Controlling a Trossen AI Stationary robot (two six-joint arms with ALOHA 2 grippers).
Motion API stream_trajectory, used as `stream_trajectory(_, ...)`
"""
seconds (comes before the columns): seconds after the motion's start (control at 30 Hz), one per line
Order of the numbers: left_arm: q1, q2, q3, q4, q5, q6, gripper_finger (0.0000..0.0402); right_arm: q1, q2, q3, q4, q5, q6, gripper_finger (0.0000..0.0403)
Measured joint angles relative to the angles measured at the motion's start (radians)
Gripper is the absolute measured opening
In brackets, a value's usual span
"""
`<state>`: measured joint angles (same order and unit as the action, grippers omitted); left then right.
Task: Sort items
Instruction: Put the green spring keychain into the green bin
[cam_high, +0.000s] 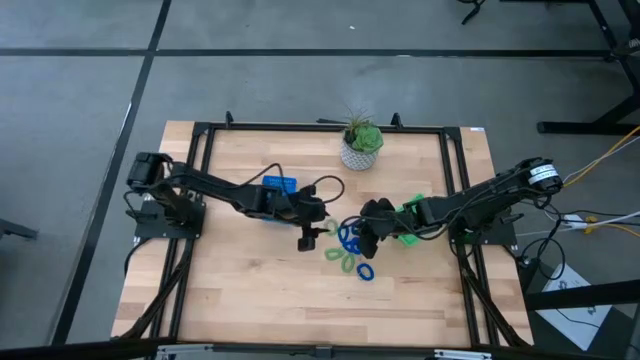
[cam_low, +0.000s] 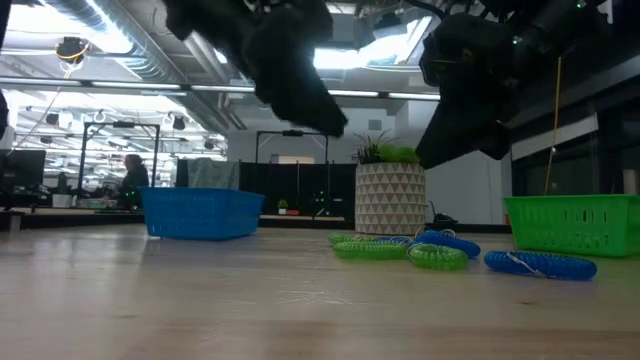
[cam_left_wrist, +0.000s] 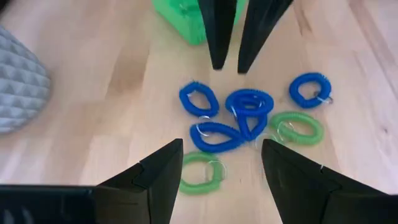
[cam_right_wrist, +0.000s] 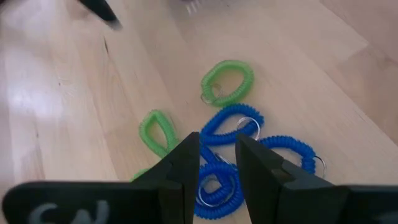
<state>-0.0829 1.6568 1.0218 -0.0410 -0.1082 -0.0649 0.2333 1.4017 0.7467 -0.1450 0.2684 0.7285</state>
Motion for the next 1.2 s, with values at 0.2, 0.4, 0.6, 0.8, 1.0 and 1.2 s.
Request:
stream_trajectory(0.2,0.016,0.058,0.000,-0.018,-0.003,0.105,0.0214,0.000,0.000,0.000,0.006,0.000,-0.016,0.0103)
stream_trajectory(0.4,0.012,0.110,0.000,-0.036,0.012,0.341,0.0214,0.000,0.000,0.000,0.012,0.000,-0.034,0.0103)
stream_trajectory(0.6,0.011,0.211,0.051,-0.085,0.015,0.444,0.0203,0.000,0.000,0.000,0.013,-0.039,-0.033,0.0103)
stream_trajectory(0.8,0.012,0.343,0.217,-0.209,0.014,0.528,0.0182,0.000,0.000,0.000,0.009,-0.151,-0.030,0.0103)
stream_trajectory(1.0,0.022,0.413,0.334,-0.381,0.028,0.521,0.0168,0.000,0.000,0.000,-0.009,-0.225,-0.030,0.0103)
stream_trajectory(1.2,0.027,0.421,0.345,-0.422,0.077,0.454,0.0141,0.000,0.000,0.000,-0.015,-0.237,-0.028,0.0103)
